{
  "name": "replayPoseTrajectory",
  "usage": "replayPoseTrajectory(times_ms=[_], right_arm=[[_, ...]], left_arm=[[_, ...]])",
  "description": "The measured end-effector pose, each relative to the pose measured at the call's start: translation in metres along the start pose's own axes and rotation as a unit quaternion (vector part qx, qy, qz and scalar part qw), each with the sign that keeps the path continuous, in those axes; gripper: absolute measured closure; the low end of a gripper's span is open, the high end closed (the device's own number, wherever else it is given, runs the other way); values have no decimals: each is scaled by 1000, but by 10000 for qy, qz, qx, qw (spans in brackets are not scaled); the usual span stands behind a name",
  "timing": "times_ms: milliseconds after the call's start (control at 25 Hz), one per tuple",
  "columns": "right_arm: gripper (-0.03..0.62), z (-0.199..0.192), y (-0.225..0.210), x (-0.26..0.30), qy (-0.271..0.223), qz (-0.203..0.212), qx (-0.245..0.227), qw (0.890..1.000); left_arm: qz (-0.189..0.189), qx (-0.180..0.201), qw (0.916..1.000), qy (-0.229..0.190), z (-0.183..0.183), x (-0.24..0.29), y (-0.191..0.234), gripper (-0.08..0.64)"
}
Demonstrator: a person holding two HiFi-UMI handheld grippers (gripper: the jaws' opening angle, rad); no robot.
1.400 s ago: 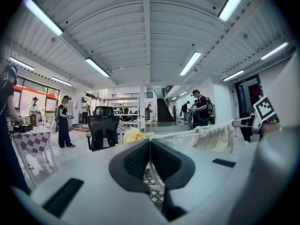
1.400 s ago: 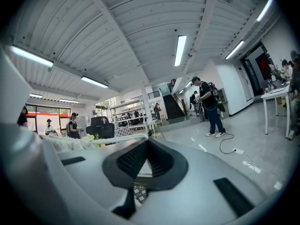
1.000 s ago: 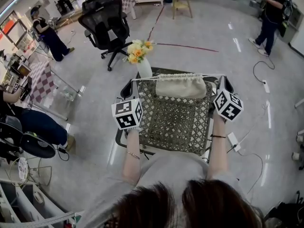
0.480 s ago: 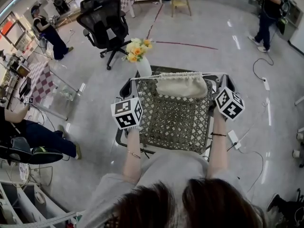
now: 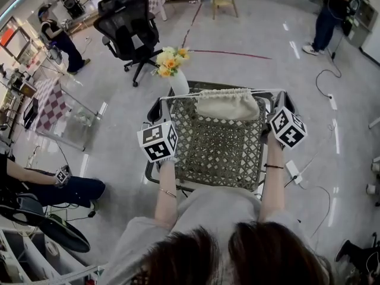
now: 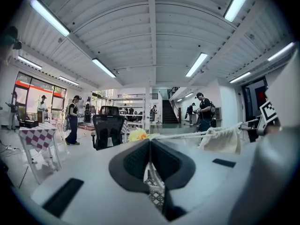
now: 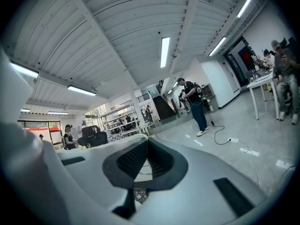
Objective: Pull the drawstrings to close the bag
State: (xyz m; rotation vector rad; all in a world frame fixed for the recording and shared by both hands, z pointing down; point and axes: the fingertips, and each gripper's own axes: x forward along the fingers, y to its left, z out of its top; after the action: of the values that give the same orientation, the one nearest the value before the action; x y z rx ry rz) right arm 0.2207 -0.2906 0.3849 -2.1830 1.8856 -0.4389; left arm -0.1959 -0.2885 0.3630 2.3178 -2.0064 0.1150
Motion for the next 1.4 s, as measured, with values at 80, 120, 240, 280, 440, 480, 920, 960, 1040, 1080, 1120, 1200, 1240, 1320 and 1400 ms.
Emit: replayPoseTrajectory(times_ms=[80,120,240,280,440,480,920,960,1040,1080,1120,1200,1240,1320,1400], right_arm=[[569,1,1,1,-12,3,16,10000],[569,1,2,1,-20,10,21,10000],[569,0,5,1,-17,17,44,10000],[569,-1,5,1,-12,21,53,10000],[569,-1,5,1,-26,15,47,10000],[569,0,5,2,-31,23,52,10000],[569,2,6,2,-65,-5,67,10000],[569,2,6,2,-64,-8,69,10000],[569,2,5,1,-59,-17,73,10000],[569,2,5,1,-58,-22,76,10000],[569,1,4,1,-59,-30,81,9999],[569,0,3,1,-60,-40,100,9999],[569,0,3,1,-60,-38,111,9999],[569,0,3,1,-59,-34,125,9999],[569,1,2,0,-64,-42,126,9999]], left_arm=[[78,-11,10000,-22,2,0,3,534],[119,-19,9999,-32,3,0,4,532],[227,-46,9997,-69,4,-1,10,534],[257,-46,9996,-78,4,-2,11,534],[348,-65,9993,-156,4,-3,15,534],[359,-80,9991,-186,5,-3,16,534],[469,-160,9984,-258,7,-4,26,534],[470,-165,9984,-257,7,-4,27,532],[469,-180,9984,-255,7,-5,29,532],[468,-184,9984,-255,7,-5,29,532],[467,-189,9984,-255,6,-5,30,534],[465,-199,9984,-255,5,-6,31,532],[463,-207,9984,-256,5,-6,31,534],[459,-223,9984,-261,5,-6,32,534],[453,-239,9983,-267,6,-6,33,534]])
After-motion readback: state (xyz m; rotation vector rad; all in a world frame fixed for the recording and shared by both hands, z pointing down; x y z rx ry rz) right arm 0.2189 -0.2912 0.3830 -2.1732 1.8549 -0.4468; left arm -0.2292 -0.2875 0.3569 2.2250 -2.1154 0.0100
